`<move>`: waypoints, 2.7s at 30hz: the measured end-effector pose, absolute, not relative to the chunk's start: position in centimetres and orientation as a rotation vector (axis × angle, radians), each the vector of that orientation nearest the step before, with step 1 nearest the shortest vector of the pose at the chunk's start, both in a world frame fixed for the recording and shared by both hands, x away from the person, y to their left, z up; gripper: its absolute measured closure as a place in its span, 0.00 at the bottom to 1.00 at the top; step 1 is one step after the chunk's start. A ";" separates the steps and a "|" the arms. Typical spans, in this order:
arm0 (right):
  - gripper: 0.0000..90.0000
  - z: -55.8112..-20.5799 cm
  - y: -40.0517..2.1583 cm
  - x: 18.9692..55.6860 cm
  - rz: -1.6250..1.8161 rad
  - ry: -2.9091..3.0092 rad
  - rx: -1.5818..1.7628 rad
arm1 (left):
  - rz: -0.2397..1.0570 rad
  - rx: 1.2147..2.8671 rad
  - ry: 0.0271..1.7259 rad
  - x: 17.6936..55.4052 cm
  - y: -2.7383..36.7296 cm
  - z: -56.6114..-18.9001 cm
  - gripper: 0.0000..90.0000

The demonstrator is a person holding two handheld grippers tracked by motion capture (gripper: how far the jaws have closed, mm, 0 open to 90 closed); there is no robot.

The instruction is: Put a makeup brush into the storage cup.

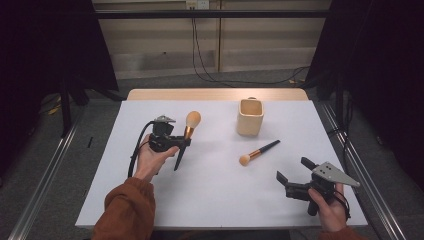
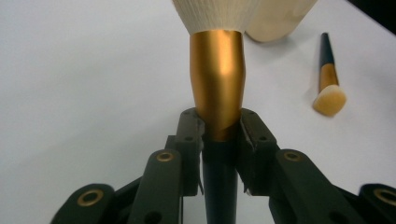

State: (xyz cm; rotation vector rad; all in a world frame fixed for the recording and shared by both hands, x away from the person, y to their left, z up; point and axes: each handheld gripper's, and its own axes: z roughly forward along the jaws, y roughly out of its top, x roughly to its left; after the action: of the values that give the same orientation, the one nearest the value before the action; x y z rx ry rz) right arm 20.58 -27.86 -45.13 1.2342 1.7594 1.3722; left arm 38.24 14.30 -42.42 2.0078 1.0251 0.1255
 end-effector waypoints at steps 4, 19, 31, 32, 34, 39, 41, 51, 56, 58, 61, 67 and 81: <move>0.00 -45.1 -27.9 20.6 1.375 1.758 1.236 | 0.166 1.980 1.013 38.1 14.5 -42.6 0.80; 0.00 -45.0 -27.7 20.6 1.388 1.764 1.221 | 0.239 1.834 0.875 36.9 14.9 -42.6 0.80; 0.00 -44.6 -27.3 20.6 1.455 1.768 1.210 | 0.267 1.766 0.832 35.3 15.9 -42.2 0.80; 0.00 -44.5 -27.2 20.6 1.462 1.767 1.212 | 0.266 1.761 0.831 35.2 15.9 -42.1 0.80; 0.01 -44.3 -27.0 20.7 1.491 1.758 1.215 | 0.245 1.731 0.828 34.8 16.1 -42.0 0.80; 0.00 -43.4 -26.5 20.7 1.571 1.767 1.160 | 0.250 1.733 0.794 33.7 15.8 -41.5 0.80; 0.00 -43.1 -26.2 20.9 1.588 1.774 1.154 | 0.241 1.719 0.779 33.3 15.7 -41.2 0.80; 0.00 -41.8 -25.3 21.4 1.700 1.820 1.036 | 0.241 1.709 0.722 31.6 15.2 -40.4 0.80; 0.00 -41.3 -24.5 22.1 1.737 1.828 1.015 | 0.229 1.702 0.697 30.9 14.8 -40.3 0.80; 0.01 -41.1 -24.1 22.4 1.737 1.835 1.003 | 0.224 1.702 0.692 30.7 14.6 -40.4 0.80; 0.01 -40.8 -23.5 22.8 1.754 1.839 0.992 | 0.213 1.703 0.681 30.5 14.1 -40.5 0.80; 0.01 -40.3 -22.1 23.7 1.797 1.860 0.967 | 0.195 1.703 0.670 30.4 13.2 -40.5 0.80; 0.00 -38.9 -18.6 25.9 1.845 1.889 0.919 | 0.181 1.696 0.639 30.1 11.2 -40.3 0.80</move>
State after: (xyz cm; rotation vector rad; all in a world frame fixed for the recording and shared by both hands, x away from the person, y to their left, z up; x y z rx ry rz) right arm 25.89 -18.59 -38.87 0.9193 1.8893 1.8448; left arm 30.12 11.18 -40.26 1.6962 0.6389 0.1815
